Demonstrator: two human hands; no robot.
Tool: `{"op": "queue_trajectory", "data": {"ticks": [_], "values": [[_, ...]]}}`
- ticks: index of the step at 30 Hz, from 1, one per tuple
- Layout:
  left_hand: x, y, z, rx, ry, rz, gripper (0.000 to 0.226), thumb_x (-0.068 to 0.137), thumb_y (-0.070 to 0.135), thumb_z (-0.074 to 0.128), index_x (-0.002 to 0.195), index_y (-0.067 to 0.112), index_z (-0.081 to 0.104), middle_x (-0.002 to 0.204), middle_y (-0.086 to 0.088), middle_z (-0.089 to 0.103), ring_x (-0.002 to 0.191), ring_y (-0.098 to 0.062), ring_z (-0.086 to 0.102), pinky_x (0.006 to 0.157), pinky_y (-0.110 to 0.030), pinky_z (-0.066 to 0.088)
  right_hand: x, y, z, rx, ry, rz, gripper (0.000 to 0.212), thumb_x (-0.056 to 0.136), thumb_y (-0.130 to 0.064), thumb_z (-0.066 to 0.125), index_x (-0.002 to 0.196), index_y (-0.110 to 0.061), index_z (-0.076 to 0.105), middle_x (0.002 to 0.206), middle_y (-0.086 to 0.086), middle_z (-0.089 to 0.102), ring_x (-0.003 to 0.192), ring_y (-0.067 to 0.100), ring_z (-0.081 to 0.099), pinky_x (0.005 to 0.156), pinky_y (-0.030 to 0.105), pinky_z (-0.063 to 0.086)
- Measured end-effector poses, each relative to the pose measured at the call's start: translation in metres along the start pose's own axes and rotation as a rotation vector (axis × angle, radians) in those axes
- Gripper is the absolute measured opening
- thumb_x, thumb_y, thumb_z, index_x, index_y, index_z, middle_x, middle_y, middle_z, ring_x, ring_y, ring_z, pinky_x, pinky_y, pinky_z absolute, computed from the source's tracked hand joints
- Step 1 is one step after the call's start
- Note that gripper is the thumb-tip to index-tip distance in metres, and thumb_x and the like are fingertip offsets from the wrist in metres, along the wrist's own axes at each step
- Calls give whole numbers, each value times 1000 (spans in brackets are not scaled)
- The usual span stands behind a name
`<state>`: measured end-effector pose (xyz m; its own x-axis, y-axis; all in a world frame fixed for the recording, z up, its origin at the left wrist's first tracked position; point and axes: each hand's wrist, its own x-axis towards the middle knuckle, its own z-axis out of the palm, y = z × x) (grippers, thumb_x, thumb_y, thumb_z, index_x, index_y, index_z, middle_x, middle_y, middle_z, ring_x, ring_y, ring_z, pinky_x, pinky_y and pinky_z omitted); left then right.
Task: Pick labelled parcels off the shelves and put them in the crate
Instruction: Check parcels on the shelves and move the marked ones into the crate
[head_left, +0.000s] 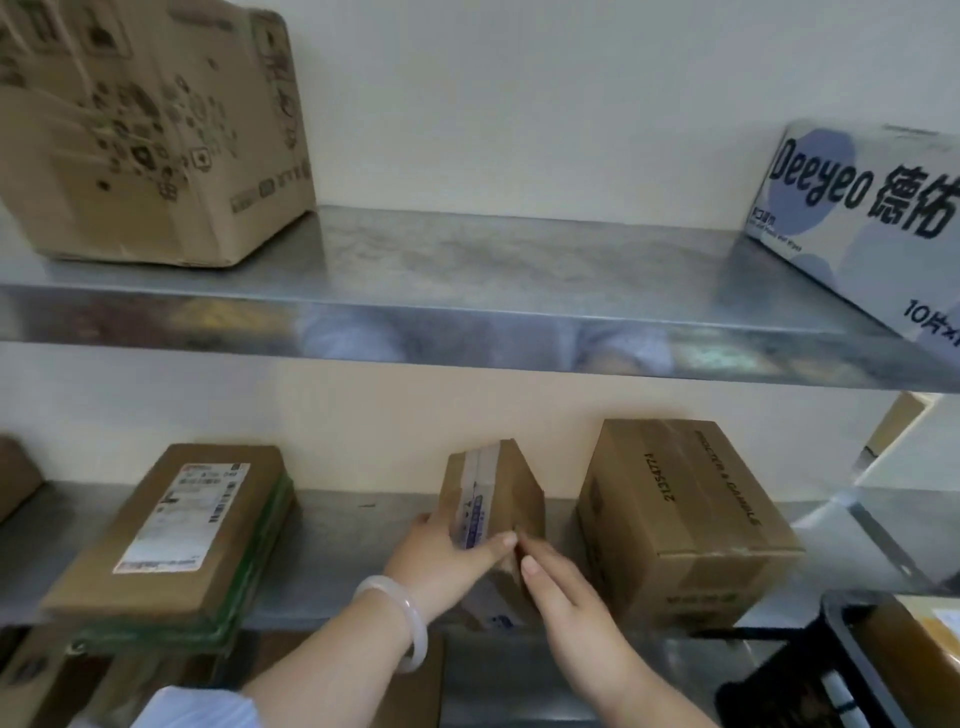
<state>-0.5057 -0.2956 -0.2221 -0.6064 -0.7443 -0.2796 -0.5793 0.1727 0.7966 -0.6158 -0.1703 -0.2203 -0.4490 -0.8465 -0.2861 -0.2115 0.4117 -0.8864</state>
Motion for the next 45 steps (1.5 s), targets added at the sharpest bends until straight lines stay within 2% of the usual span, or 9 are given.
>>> {"op": "queue_trajectory", "data": {"ticks": [5, 9, 15, 20, 25, 32, 37, 40, 45], "values": [[-9, 2, -12, -206, 88, -85, 80, 83, 45, 73, 150, 32, 32, 146, 2, 46, 133, -18, 45, 90, -19, 36, 11, -9, -4, -98, -70, -112, 48, 97, -56, 38, 143, -45, 37, 154, -19, 29, 141, -2, 19, 117, 26, 11], [-18, 0, -26, -378, 135, -114, 70, 88, 38, 68, 148, 39, 31, 139, 2, 47, 122, -17, 49, 95, -27, 44, 23, -19, -14, -29, 94, -96, 62, 98, -36, 53, 152, -29, 25, 155, -8, 31, 142, 9, 27, 113, 25, 18], [-22, -8, -28, -671, 105, -90, 57, 94, 35, 60, 142, 52, 32, 118, 18, 60, 117, -14, 54, 109, -48, 40, 30, -23, -12, 322, -32, 109, 55, 93, -42, 58, 143, -24, 42, 111, -11, 60, 106, 13, 55, 103, 32, 38], [-27, -4, -33, -602, 117, -108, 19, 99, 45, 45, 116, 46, 53, 117, 5, 68, 109, -16, 62, 105, -42, 45, 29, -27, -7, 343, -46, 29, 45, 93, -46, 55, 136, -34, 45, 119, -13, 58, 111, 10, 53, 102, 32, 39], [-23, -7, -43, -288, 204, -79, 52, 102, 33, 47, 151, 27, 30, 139, 5, 51, 122, -12, 53, 99, -21, 40, 25, -19, 0, 177, 19, -123, 50, 95, -45, 53, 143, -37, 41, 145, -13, 43, 133, 5, 38, 116, 33, 29], [-16, -7, -38, -168, 89, -90, 110, 48, 87, 66, 142, 35, 38, 136, 2, 48, 121, -17, 51, 103, -33, 44, 18, -17, 11, -214, 98, -338, 57, 94, -54, 46, 147, -41, 32, 146, -27, 23, 139, 2, 16, 116, 26, 15], [-16, -8, -42, -363, 86, -91, 65, 79, 44, 76, 134, 32, 43, 121, 8, 61, 107, -12, 62, 83, -21, 51, 17, -15, 12, -242, 62, -340, 45, 97, -48, 46, 140, -49, 34, 144, -29, 24, 137, -1, 15, 117, 28, 20], [-19, -14, -42, -467, 98, -79, 74, 82, 41, 74, 143, 39, 30, 120, 7, 63, 105, -10, 64, 73, -18, 48, 19, -12, 11, -164, 139, -331, 51, 94, -39, 57, 138, -50, 36, 146, -24, 25, 138, 0, 18, 113, 32, 33], [-19, -22, -38, -612, 69, -56, 69, 82, 40, 74, 141, 40, 38, 118, 6, 70, 102, -9, 69, 88, -27, 53, 24, -10, 16, 23, 77, -234, 62, 84, -42, 64, 134, -62, 34, 141, -19, 39, 133, 6, 39, 108, 38, 43]]}}
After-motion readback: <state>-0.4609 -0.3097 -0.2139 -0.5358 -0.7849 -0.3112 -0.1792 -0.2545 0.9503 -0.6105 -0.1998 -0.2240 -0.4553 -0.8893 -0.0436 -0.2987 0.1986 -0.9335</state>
